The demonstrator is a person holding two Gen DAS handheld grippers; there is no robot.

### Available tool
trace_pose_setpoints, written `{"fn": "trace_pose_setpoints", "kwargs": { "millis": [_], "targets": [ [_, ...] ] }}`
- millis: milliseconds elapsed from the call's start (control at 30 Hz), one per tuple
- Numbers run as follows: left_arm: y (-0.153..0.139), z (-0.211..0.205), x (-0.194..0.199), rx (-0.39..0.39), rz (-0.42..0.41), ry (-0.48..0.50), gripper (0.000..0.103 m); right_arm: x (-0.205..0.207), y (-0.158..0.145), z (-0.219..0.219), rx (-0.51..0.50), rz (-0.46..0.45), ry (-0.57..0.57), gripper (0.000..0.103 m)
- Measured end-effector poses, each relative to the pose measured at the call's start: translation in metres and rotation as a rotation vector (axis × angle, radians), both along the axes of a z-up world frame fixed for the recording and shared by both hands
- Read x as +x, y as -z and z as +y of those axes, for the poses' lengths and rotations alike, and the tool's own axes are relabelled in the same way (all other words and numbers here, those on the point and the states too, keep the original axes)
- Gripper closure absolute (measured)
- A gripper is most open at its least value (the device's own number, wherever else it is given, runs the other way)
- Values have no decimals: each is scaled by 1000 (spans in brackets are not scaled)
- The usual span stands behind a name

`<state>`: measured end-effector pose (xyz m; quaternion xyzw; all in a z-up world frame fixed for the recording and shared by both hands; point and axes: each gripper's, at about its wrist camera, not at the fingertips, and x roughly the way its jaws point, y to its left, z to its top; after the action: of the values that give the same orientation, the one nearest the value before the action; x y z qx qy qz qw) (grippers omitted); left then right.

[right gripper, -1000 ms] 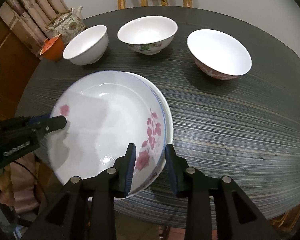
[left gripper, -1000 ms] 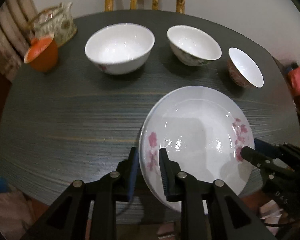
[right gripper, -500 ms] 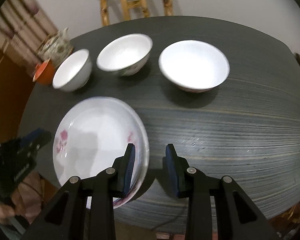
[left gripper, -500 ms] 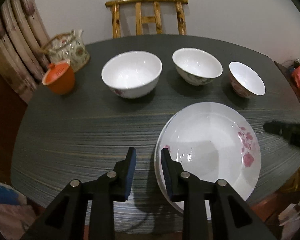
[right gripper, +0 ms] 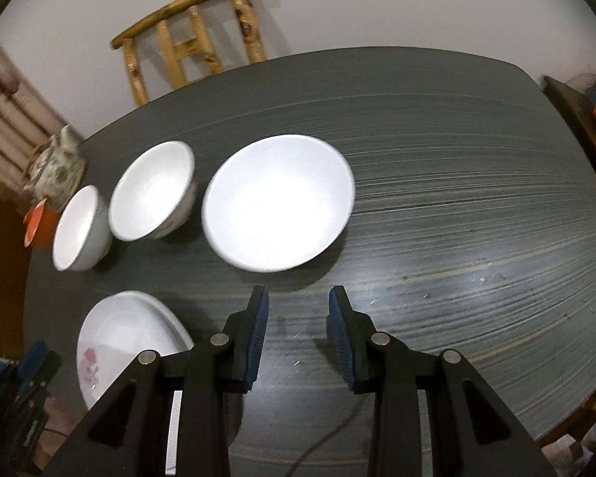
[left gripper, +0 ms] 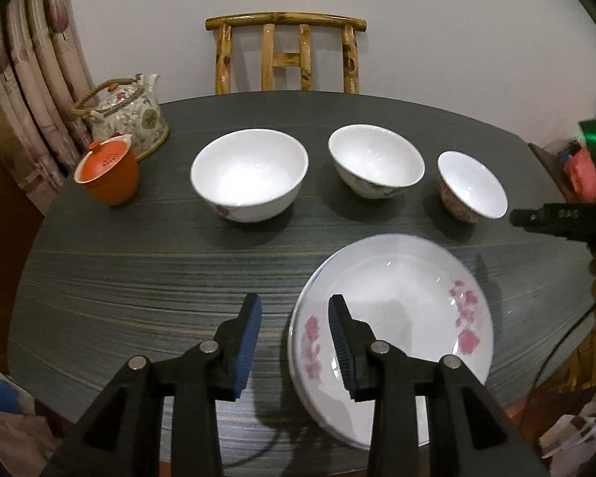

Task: Organize plates and bowls
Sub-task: 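Open both tools and lift them away from the stacked plates, then grasp a white bowl rim with the left tool while the right tool grasps another bowl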

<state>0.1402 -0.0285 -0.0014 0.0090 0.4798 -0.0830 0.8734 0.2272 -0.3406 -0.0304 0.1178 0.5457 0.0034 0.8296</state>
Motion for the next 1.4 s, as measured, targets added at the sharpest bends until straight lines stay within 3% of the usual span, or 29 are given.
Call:
{"fn": "trace_pose_setpoints", "kwargs": {
  "millis": [233,467,633,900,967,1033,1233,1400],
  "targets": [
    [-11,-20,37,-163,90,35,68,26,8,-20,4,10,19,72],
    [-12,-71,83,-341,197,74,68,51,18,-25,23,20,-11,74],
    [-2,-113,113,-353,237,75,68,69,27,-30,51,27,-24,80],
    [25,-146,133,-371,324,58,69,81,43,-33,93,43,-67,89],
    [30,-151,138,-368,336,49,71,82,45,-32,112,47,-75,89],
    [35,-153,142,-369,349,29,81,83,46,-30,112,45,-89,90],
    [49,-154,155,-372,383,-24,91,84,45,-27,114,32,-114,92],
    [53,-158,160,-351,387,-17,92,83,46,-28,114,22,-124,93]
  ]
}}
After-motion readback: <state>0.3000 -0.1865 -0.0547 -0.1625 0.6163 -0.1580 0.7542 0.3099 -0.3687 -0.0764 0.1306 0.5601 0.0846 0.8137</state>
